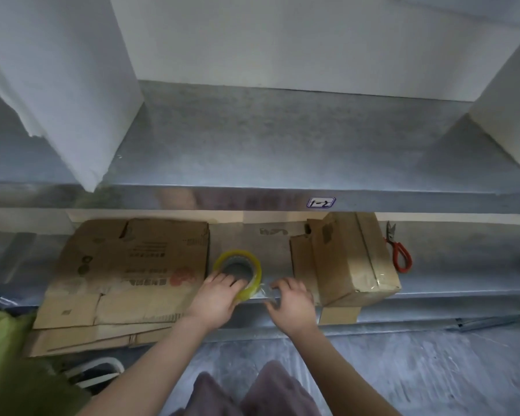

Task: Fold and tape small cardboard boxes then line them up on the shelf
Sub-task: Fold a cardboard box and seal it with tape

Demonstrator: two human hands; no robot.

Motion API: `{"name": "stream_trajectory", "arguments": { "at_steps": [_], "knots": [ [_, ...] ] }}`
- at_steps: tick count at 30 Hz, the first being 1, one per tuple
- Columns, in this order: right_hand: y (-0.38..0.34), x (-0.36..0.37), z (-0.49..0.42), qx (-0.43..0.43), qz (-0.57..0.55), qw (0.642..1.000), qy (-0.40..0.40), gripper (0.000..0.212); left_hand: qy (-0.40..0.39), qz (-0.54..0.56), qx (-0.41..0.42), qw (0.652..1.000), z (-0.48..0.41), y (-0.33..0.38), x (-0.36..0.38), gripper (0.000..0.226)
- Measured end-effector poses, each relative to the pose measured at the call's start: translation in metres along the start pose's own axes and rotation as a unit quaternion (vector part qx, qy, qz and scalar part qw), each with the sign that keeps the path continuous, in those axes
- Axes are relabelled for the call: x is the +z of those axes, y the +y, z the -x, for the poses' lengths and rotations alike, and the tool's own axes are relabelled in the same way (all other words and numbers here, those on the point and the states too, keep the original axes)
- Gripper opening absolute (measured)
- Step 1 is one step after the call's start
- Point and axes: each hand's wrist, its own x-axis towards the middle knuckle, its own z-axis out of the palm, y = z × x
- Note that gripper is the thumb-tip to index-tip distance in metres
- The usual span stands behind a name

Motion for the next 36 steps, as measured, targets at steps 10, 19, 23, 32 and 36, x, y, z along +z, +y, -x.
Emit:
{"name": "stream_trajectory", "arguments": {
  "at_steps": [10, 19, 23, 32, 36],
  "knots": [
    [-0.006, 0.005, 0.008, 0.048, -0.053, 0.996, 0.057, 0.019, 0.015, 0.032, -0.002, 0.999, 0.002, -0.002, 0.001, 0.044],
    [-0.02, -0.05, 0.039, 0.079, -0.174, 0.979, 0.073, 0.008, -0.014, 0.284, 0.018, 0.959, 0.023, 0.008, -0.076, 0.034],
    [-0.021, -0.076, 0.06, 0.059, -0.215, 0.972, 0.077, 0.015, -0.03, 0.278, 0.051, 0.959, 0.039, 0.029, -0.106, 0.047],
    [0.022, -0.13, 0.107, -0.018, -0.16, 0.98, 0.121, 0.018, 0.077, 0.261, 0.081, 0.959, 0.045, 0.096, -0.131, 0.054],
    [0.067, -0.172, 0.112, -0.016, -0.166, 0.981, 0.1, 0.021, 0.113, 0.262, 0.077, 0.955, 0.043, 0.128, -0.136, 0.058]
  ]
}}
